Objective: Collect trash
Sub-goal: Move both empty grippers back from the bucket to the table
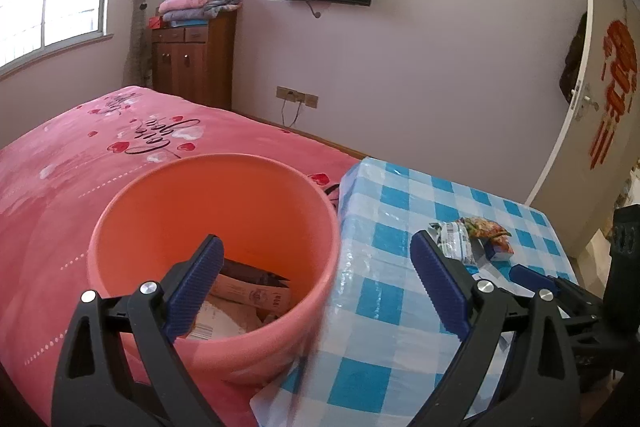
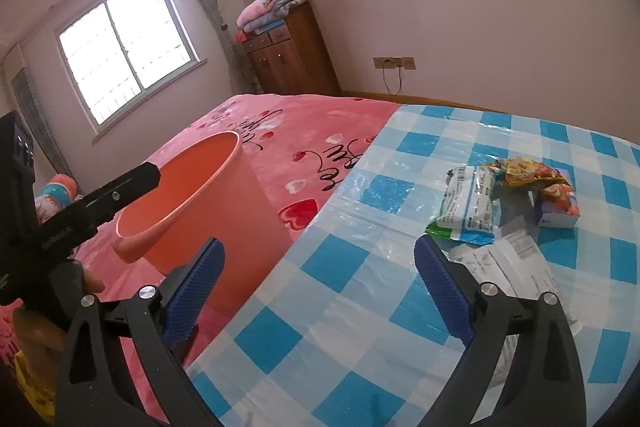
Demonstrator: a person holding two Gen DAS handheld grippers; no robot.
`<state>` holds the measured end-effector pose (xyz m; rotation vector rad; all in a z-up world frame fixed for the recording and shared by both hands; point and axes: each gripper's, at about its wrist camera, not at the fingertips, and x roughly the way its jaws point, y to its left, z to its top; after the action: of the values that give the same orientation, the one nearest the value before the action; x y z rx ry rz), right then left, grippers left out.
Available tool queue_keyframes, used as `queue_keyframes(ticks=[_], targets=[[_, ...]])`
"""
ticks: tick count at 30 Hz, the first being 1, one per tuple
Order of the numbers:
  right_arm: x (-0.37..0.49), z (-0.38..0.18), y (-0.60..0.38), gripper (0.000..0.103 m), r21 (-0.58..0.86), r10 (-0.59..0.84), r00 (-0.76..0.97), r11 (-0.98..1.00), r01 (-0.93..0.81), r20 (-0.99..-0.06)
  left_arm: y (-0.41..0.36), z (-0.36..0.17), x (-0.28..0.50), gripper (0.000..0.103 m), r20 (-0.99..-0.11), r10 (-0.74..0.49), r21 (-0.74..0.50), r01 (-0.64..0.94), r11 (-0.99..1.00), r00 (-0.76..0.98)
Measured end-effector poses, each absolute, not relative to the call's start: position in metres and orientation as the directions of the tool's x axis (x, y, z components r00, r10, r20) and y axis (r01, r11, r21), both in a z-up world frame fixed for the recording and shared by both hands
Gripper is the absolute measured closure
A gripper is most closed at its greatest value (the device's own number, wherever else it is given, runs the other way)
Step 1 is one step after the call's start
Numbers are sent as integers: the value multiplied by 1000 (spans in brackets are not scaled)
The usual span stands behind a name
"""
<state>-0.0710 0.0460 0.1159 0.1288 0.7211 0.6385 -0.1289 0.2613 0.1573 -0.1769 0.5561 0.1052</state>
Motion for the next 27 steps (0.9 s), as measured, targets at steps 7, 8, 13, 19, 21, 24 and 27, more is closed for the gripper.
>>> queue_keyframes(ticks=[7,8,13,19,21,24,27], targets=[[-71,112,31,9,329,578,584,812,-482,-571,246,154,-125,8,-543,33,-127,-121,985,839],[-71,111,29,9,332,577,585,813,-478,-570,245,154,-125,8,-544,31,-125,-117,985,838],[-70,107,17,9,338,567,596,821,-459,-568,232,150,-121,8,-555,19,-116,-100,988,832],[-69,103,1,9,339,549,614,835,-434,-567,217,144,-116,8,-568,5,-101,-76,992,823],[-68,101,-4,9,342,546,617,837,-426,-567,213,142,-114,8,-573,-2,-100,-68,993,819],[-67,98,-11,9,345,539,624,842,-414,-566,206,140,-113,8,-581,-10,-97,-57,994,814],[-65,96,-19,9,349,533,628,846,-402,-567,199,136,-110,8,-588,-20,-92,-43,995,808]])
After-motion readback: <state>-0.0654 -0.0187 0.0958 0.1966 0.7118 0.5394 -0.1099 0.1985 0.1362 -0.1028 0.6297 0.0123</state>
